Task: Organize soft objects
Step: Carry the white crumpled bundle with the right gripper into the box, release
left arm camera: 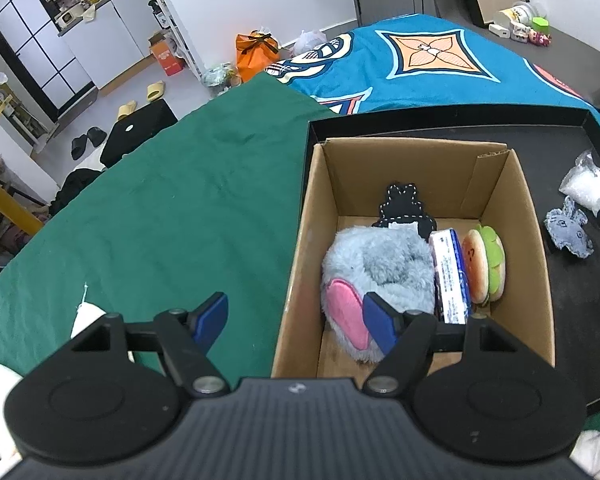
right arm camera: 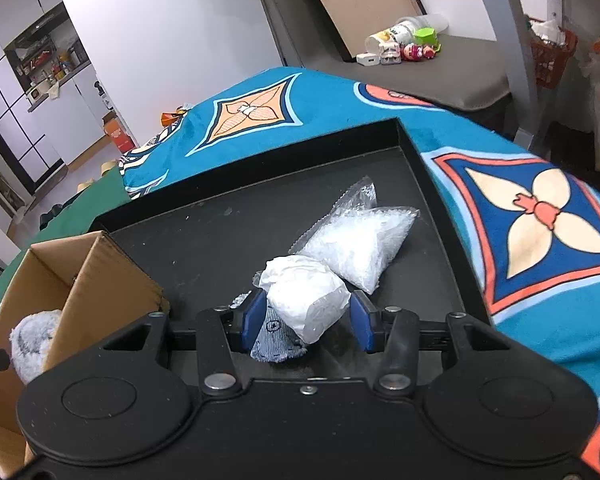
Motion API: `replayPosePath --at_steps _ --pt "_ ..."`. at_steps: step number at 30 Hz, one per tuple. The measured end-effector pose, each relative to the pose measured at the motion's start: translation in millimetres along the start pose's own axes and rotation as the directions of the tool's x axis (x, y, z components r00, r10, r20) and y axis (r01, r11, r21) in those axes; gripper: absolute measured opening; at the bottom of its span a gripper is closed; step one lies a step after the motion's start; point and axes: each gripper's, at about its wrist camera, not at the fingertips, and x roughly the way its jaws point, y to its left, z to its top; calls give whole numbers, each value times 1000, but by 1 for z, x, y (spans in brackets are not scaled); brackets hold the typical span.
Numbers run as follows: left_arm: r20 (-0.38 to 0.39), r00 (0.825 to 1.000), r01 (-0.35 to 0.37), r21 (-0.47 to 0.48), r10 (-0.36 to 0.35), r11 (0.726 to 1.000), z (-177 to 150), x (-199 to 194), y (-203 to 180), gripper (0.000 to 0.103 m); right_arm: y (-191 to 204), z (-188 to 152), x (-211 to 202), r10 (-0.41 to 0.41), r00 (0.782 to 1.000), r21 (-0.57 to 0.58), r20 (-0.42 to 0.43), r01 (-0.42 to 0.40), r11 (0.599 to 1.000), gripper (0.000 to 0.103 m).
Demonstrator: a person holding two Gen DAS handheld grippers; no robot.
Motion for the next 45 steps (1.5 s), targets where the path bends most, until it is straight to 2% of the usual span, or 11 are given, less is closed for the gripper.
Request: replayPosePath --at_steps 18,24,29,37,45 --pt "32 997 78 -64 -76 995 -21 -17 22 72 34 5 -51 41 997 -76 58 -36 996 45" --pt "50 993 112 -100 -107 989 -28 -18 33 68 50 9 -62 59 995 -105 78 -51 993 45" --pt "52 989 142 -113 -137 983 -37 -16 37 59 63 10 -70 76 994 -131 83 -65 989 45" --pt "42 983 184 -149 -180 972 -43 -9 44 33 83 10 -77 102 991 -176 81 -87 980 45" --pt "35 974 228 -199 -225 953 -47 -3 54 19 113 6 -82 147 986 -245 71 -126 961 45"
